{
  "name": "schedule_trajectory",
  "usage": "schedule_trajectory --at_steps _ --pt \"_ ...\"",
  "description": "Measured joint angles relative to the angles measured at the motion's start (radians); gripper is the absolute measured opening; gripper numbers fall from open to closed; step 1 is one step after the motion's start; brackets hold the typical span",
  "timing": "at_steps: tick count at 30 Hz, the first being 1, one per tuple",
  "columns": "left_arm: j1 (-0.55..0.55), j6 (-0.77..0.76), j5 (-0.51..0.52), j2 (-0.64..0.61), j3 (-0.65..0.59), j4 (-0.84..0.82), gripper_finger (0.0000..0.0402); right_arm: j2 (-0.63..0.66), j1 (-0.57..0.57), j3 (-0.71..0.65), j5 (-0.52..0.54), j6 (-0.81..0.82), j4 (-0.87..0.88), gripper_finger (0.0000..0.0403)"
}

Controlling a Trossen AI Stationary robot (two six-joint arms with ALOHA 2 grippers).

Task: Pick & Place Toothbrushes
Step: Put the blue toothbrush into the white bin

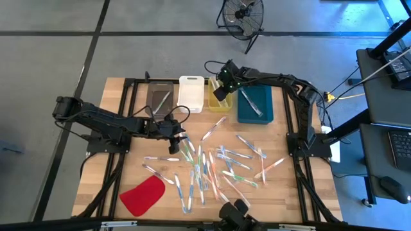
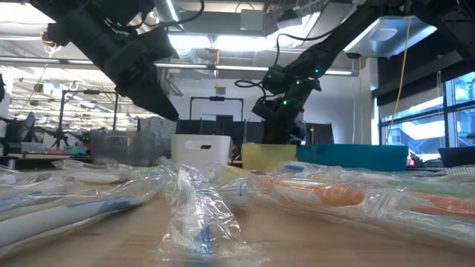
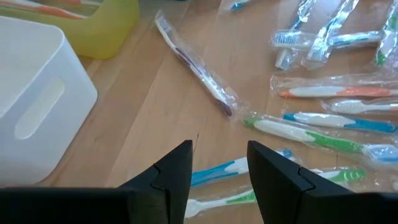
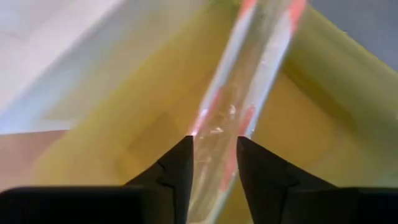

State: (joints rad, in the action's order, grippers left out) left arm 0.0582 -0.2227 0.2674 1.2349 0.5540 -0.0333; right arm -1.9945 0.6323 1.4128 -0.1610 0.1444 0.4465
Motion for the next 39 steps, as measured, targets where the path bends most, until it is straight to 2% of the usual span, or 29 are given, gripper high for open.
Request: schedule_trajectory --at_steps 3,11,16,21,30,34,39 --pt "0.000 0.000 0.000 0.000 0.000 -0.013 0.0148 0.033 0.003 0.000 -0.038 -0.014 0.012 0.0140" --pt "0.000 0.010 -0.012 0.000 0.000 -0.044 0.0148 0.137 -0.028 0.000 -0.038 -0.102 0.119 0.0149" --pt "0.000 0.092 -0.076 0.000 0.000 -0.046 0.0148 0.171 -0.082 0.000 -0.038 -0.137 0.163 0.0133" --pt "0.000 0.097 -0.129 0.000 0.000 -0.047 0.0156 0.175 -0.137 0.000 -0.038 -0.160 0.187 0.0113" --pt "0.005 0.100 -0.292 0.000 0.000 -0.077 0.0202 0.178 -0.213 0.000 -0.038 -0.175 0.208 0.0080" --pt "0.056 0.137 -0.321 0.000 0.000 -0.076 0.0222 0.187 -0.229 -0.023 -0.034 -0.178 0.204 0.0070" --pt "0.145 0.175 -0.308 0.000 0.000 -0.055 0.0231 0.241 -0.231 -0.128 -0.031 -0.154 0.181 0.0060"
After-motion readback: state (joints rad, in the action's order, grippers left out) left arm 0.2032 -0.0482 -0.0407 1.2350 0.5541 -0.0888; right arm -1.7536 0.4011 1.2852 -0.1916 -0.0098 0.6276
